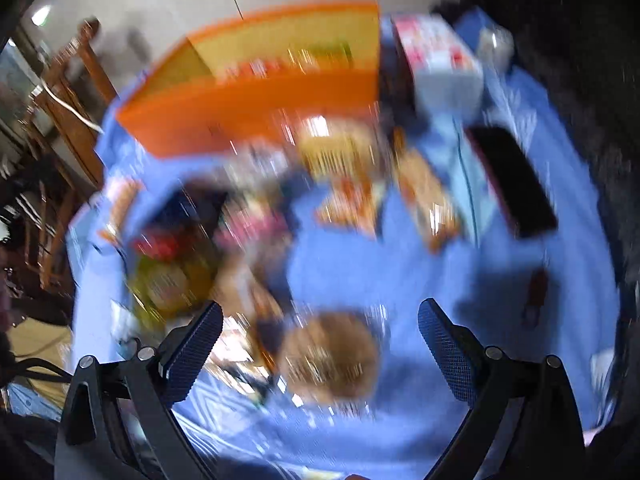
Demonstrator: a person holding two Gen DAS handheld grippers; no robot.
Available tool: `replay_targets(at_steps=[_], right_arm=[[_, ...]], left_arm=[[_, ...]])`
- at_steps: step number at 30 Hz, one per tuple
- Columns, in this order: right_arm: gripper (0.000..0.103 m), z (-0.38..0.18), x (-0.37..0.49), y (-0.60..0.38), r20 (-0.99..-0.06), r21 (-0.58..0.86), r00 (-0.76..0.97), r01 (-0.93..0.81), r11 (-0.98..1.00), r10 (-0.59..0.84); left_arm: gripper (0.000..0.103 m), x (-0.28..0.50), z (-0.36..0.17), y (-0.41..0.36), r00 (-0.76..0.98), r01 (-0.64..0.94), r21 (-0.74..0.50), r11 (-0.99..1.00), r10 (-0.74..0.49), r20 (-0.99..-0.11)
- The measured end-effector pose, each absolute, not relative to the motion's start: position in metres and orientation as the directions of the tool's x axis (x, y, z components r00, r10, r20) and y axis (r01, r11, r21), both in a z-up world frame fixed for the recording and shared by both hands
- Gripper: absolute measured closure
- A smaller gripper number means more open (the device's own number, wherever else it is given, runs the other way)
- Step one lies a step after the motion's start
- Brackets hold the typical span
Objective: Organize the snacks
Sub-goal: 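Grasp the blue snack bag with the left tool while the right tool grasps the large round pastry pack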
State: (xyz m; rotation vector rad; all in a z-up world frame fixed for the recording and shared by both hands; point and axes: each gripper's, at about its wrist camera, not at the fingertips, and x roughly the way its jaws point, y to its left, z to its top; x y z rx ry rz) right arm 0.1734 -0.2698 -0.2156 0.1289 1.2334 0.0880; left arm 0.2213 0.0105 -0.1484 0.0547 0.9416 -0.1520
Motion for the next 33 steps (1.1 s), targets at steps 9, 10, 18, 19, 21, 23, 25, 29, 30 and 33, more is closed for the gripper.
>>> replay_targets(at_steps=[9, 10, 18, 19, 21, 23, 25, 29, 30, 33], right_arm=[[0.007, -0.271, 0.162, -0.264, -0.974, 0.098, 0.209, 0.027, 0.995, 0.09], [0.008, -0.273, 0.162, -0.263, -0.975, 0.095, 0.204, 0.024, 0.995, 0.088], [0.026, -0.281, 0.157, -0.256, -0.973, 0.11, 0.205, 0.026, 0.994, 0.102], [0.026, -0.28, 0.156, -0.257, -0.973, 0.111, 0.208, 0.032, 0.993, 0.102], [0.026, -0.275, 0.149, -0.262, -0.969, 0.125, 0.222, 0.061, 0.99, 0.108], [0.026, -0.269, 0.144, -0.266, -0.966, 0.139, 0.233, 0.084, 0.987, 0.116], [0.026, -0.264, 0.14, -0.27, -0.965, 0.143, 0.236, 0.107, 0.984, 0.115], [0.026, -0.254, 0.135, -0.275, -0.964, 0.148, 0.241, 0.126, 0.981, 0.114], [0.026, -0.252, 0.133, -0.275, -0.963, 0.147, 0.243, 0.13, 0.981, 0.112], [0.026, -0.243, 0.127, -0.279, -0.962, 0.149, 0.249, 0.149, 0.978, 0.109]], left_arm=[[0.004, 0.212, -0.16, 0.028, 0.541, 0.129, -0.015, 0.991, -0.083, -0.837], [0.004, 0.212, -0.16, 0.029, 0.54, 0.129, -0.015, 0.991, -0.083, -0.837], [0.004, 0.215, -0.17, 0.022, 0.534, 0.164, -0.021, 0.986, -0.107, -0.839], [0.004, 0.215, -0.172, 0.019, 0.536, 0.179, -0.021, 0.984, -0.115, -0.836], [0.004, 0.219, -0.179, 0.009, 0.544, 0.234, -0.012, 0.972, -0.141, -0.827], [0.004, 0.224, -0.185, -0.004, 0.55, 0.31, 0.005, 0.951, -0.175, -0.817], [0.004, 0.233, -0.195, -0.021, 0.538, 0.415, 0.029, 0.909, -0.22, -0.814], [0.004, 0.256, -0.225, -0.049, 0.465, 0.589, 0.053, 0.806, -0.285, -0.838], [0.004, 0.259, -0.231, -0.053, 0.451, 0.614, 0.056, 0.787, -0.292, -0.844], [0.004, 0.271, -0.252, -0.066, 0.401, 0.687, 0.06, 0.724, -0.309, -0.863]])
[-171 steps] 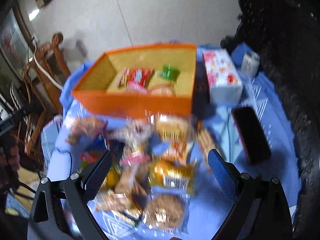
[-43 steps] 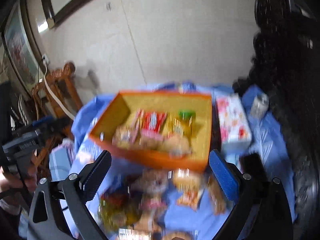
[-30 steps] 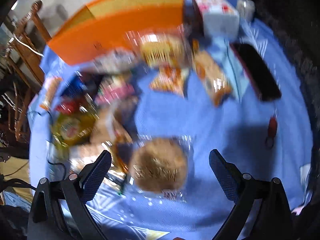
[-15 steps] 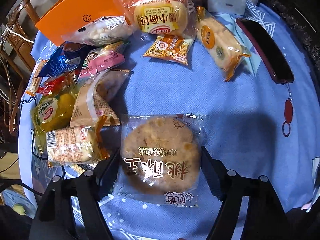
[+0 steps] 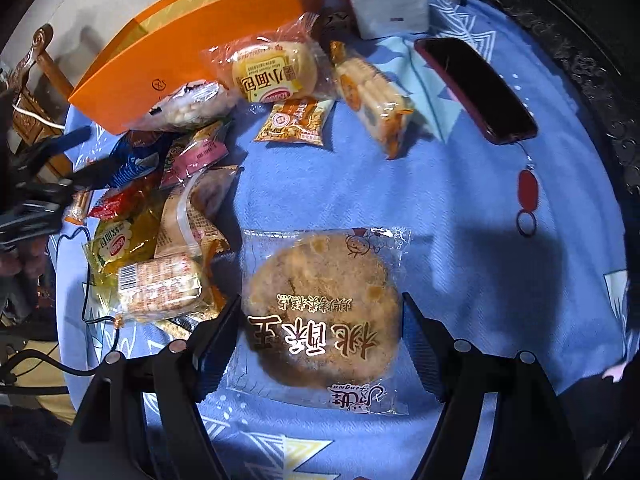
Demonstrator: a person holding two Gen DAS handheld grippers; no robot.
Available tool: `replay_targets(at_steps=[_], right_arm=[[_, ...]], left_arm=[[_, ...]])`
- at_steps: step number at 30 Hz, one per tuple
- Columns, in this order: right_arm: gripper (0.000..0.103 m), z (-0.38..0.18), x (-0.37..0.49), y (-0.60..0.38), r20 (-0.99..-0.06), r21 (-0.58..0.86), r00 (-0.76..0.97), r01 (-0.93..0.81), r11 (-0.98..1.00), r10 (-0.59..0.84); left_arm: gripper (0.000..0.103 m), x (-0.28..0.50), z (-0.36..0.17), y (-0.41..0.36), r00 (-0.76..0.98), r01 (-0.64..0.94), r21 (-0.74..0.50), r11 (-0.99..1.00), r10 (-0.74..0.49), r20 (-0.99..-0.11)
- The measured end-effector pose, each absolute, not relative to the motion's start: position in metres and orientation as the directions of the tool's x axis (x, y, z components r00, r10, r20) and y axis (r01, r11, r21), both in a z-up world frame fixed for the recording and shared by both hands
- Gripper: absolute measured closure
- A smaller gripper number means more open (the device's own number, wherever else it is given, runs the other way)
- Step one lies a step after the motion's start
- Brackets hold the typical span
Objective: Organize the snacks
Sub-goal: 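Grasp the blue snack bag with the left tool while the right tool grasps the large round pastry pack, then lift both packs over the orange box and drop them inside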
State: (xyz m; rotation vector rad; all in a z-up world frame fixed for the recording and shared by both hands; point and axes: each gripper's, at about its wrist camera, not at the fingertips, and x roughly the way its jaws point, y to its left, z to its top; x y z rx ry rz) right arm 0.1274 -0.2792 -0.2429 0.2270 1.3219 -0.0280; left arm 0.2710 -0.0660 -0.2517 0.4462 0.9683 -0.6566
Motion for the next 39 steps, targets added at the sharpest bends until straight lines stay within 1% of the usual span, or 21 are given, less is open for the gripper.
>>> replay_targets(at_steps=[5, 7, 8, 9, 13, 14, 16, 18, 23, 31, 36, 39], right_arm=[[0.026, -0.239, 0.129, -0.29, -0.964, 0.147, 0.247, 0.199, 0.969, 0.096], [0.026, -0.238, 0.127, -0.293, -0.965, 0.145, 0.246, 0.218, 0.965, 0.09], [0.026, -0.237, 0.125, -0.294, -0.965, 0.144, 0.247, 0.23, 0.962, 0.086], [0.026, -0.237, 0.124, -0.294, -0.965, 0.143, 0.248, 0.239, 0.96, 0.083], [0.026, -0.236, 0.124, -0.296, -0.964, 0.143, 0.256, 0.259, 0.955, 0.075], [0.026, -0.234, 0.123, -0.295, -0.962, 0.144, 0.263, 0.259, 0.955, 0.074], [0.026, -0.231, 0.122, -0.291, -0.959, 0.148, 0.274, 0.258, 0.955, 0.075], [0.026, -0.229, 0.123, -0.29, -0.957, 0.147, 0.282, 0.253, 0.956, 0.072], [0.026, -0.221, 0.124, -0.287, -0.953, 0.143, 0.295, 0.244, 0.959, 0.067], [0.026, -0.203, 0.13, -0.283, -0.933, 0.162, 0.351, 0.21, 0.964, 0.08], [0.026, -0.172, 0.135, -0.274, -0.903, 0.171, 0.421, 0.16, 0.972, 0.09], [0.026, -0.146, 0.148, -0.268, -0.869, 0.182, 0.482, 0.109, 0.977, 0.108]], left_arm=[[0.004, 0.289, -0.286, -0.078, 0.348, 0.736, 0.07, 0.673, -0.288, -0.892], [0.005, 0.294, -0.294, -0.079, 0.335, 0.744, 0.057, 0.665, -0.298, -0.894], [0.015, 0.296, -0.297, -0.079, 0.323, 0.746, 0.039, 0.665, -0.309, -0.895], [0.031, 0.3, -0.301, -0.077, 0.292, 0.747, 0.003, 0.665, -0.324, -0.9], [0.043, 0.301, -0.304, -0.07, 0.285, 0.743, -0.031, 0.668, -0.358, -0.889], [0.05, 0.3, -0.303, -0.068, 0.284, 0.743, -0.038, 0.669, -0.366, -0.886], [0.052, 0.296, -0.298, -0.062, 0.285, 0.739, -0.055, 0.672, -0.384, -0.878], [0.057, 0.291, -0.294, -0.058, 0.294, 0.735, -0.059, 0.676, -0.396, -0.87], [0.061, 0.282, -0.276, -0.043, 0.317, 0.7, -0.101, 0.707, -0.435, -0.843], [0.061, 0.257, -0.23, -0.025, 0.391, 0.638, -0.126, 0.76, -0.46, -0.797], [0.061, 0.239, -0.185, -0.008, 0.461, 0.591, -0.136, 0.795, -0.472, -0.752], [0.061, 0.237, -0.16, -0.005, 0.5, 0.562, -0.143, 0.815, -0.472, -0.725]])
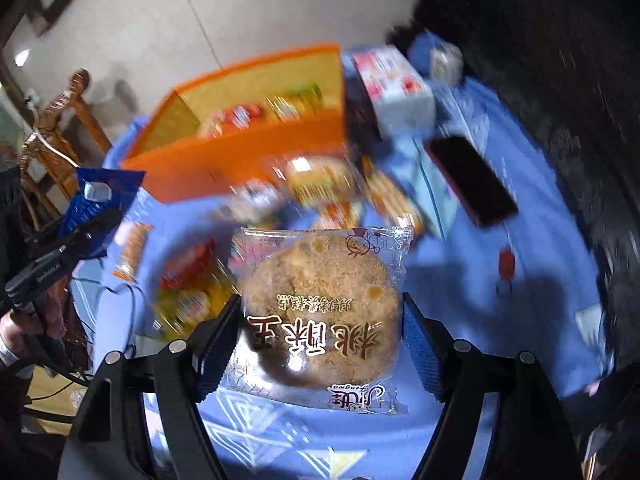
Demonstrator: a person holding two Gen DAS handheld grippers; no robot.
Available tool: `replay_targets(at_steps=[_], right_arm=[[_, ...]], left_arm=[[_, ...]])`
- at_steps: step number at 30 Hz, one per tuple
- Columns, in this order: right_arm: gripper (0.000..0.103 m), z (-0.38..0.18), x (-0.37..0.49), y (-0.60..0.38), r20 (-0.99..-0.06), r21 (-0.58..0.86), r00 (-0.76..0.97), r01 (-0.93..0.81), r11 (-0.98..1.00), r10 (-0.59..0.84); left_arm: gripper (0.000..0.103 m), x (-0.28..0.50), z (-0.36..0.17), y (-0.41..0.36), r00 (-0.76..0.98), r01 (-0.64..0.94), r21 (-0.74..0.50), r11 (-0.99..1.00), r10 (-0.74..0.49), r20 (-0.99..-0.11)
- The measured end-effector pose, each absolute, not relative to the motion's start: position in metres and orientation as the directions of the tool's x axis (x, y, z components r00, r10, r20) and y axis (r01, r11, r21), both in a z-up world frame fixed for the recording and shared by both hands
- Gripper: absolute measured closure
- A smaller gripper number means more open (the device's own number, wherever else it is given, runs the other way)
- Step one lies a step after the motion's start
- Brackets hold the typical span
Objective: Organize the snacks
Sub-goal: 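Lift both packs over the orange box and drop them inside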
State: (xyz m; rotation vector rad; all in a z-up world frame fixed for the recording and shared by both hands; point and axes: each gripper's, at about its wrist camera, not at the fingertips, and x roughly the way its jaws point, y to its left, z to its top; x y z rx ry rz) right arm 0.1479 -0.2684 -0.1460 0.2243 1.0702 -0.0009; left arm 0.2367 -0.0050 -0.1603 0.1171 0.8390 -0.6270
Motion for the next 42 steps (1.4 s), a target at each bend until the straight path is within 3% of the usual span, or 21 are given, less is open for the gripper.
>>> replay_targets(at_steps=[11, 16, 17, 18, 20, 21, 22, 25, 31, 42], right_arm=[[0.026, -0.053, 0.249, -0.259, -0.709, 0.213, 0.678, -0.057, 0.975, 0.194], [0.026, -0.034, 0.294, -0.251, -0.671, 0.194, 0.713, -0.1, 0.976, 0.206], [0.025, -0.032, 0.306, -0.249, -0.665, 0.184, 0.718, -0.109, 0.977, 0.206], [0.025, -0.032, 0.319, -0.247, -0.667, 0.169, 0.718, -0.116, 0.979, 0.2], [0.015, -0.027, 0.335, -0.246, -0.666, 0.144, 0.725, -0.103, 0.984, 0.174], [0.005, -0.023, 0.335, -0.246, -0.658, 0.145, 0.734, -0.097, 0.985, 0.169], [0.004, -0.018, 0.334, -0.247, -0.636, 0.157, 0.752, -0.095, 0.983, 0.174], [0.004, -0.016, 0.326, -0.247, -0.626, 0.182, 0.753, -0.11, 0.977, 0.202], [0.004, -0.035, 0.3, -0.252, -0.658, 0.192, 0.724, -0.106, 0.976, 0.208], [0.004, -0.116, 0.235, -0.281, -0.774, 0.213, 0.616, 0.036, 0.976, 0.146]], left_arm=[[0.061, 0.301, -0.073, -0.005, 0.64, 0.435, -0.184, 0.881, -0.447, -0.625], [0.061, 0.344, -0.046, -0.02, 0.686, 0.392, -0.139, 0.909, -0.389, -0.615], [0.056, 0.353, -0.044, -0.023, 0.692, 0.375, -0.13, 0.918, -0.37, -0.619], [0.03, 0.362, -0.042, -0.025, 0.701, 0.346, -0.122, 0.93, -0.343, -0.626], [0.004, 0.373, -0.036, -0.026, 0.733, 0.256, -0.094, 0.962, -0.257, -0.63], [0.004, 0.372, -0.031, -0.024, 0.754, 0.231, -0.098, 0.968, -0.242, -0.61], [0.004, 0.37, -0.027, -0.021, 0.763, 0.239, -0.113, 0.964, -0.259, -0.593], [0.004, 0.356, -0.02, -0.014, 0.78, 0.241, -0.123, 0.963, -0.267, -0.565], [0.004, 0.323, -0.031, 0.005, 0.767, 0.208, -0.115, 0.971, -0.235, -0.598], [0.004, 0.253, -0.1, 0.042, 0.711, 0.144, -0.164, 0.976, -0.217, -0.668]])
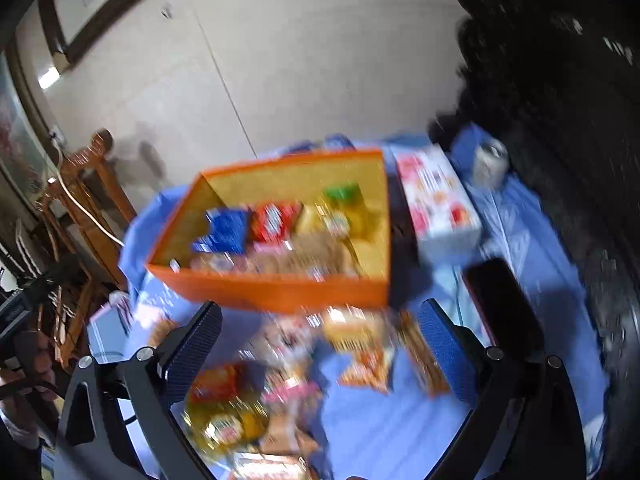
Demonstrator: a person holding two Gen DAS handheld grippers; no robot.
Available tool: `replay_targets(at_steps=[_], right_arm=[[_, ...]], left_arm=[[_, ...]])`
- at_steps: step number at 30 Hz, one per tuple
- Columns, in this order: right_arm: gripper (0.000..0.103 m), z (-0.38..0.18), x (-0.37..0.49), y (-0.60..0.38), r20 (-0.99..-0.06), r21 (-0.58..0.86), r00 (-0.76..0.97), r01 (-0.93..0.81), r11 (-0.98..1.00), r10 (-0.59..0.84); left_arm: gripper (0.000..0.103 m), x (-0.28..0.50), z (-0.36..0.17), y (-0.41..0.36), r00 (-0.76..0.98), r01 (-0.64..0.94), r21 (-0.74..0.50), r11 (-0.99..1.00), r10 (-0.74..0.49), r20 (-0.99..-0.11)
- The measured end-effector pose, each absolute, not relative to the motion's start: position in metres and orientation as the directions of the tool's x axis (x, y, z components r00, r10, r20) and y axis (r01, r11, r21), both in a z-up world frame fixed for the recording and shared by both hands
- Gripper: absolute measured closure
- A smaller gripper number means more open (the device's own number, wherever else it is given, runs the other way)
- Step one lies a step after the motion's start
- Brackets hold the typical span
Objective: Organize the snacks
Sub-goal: 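Lift both packs over the orange box and drop them inside, then grasp the long bread roll pack with the left tool while the right tool grasps the cream bun bag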
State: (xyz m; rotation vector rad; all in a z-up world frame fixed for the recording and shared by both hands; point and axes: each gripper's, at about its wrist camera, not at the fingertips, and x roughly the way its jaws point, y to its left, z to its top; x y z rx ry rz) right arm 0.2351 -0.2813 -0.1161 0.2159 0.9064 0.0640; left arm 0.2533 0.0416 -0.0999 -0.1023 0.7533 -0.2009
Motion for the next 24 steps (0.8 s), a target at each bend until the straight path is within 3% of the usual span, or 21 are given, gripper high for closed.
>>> replay_targets(at_steps=[8, 23, 24], right_arm=[[0.004, -0.168, 0.232, -0.279, -0.826, 0.161, 0.556, 0.082, 0.984, 0.089], [0.004, -0.25, 0.303, -0.279, -0.891, 0.118, 0.451, 0.132, 0.984, 0.046], [0.007, -0.25, 0.304, -0.277, -0.889, 0.114, 0.456, 0.123, 0.986, 0.046]], left_arm=[[0.004, 0.232, -0.143, 0.056, 0.639, 0.11, -0.143, 0.984, -0.18, -0.748], [0.004, 0.228, -0.157, 0.07, 0.622, 0.071, -0.125, 0.99, -0.141, -0.77], [0.004, 0.229, -0.161, 0.073, 0.617, 0.061, -0.119, 0.991, -0.131, -0.776]])
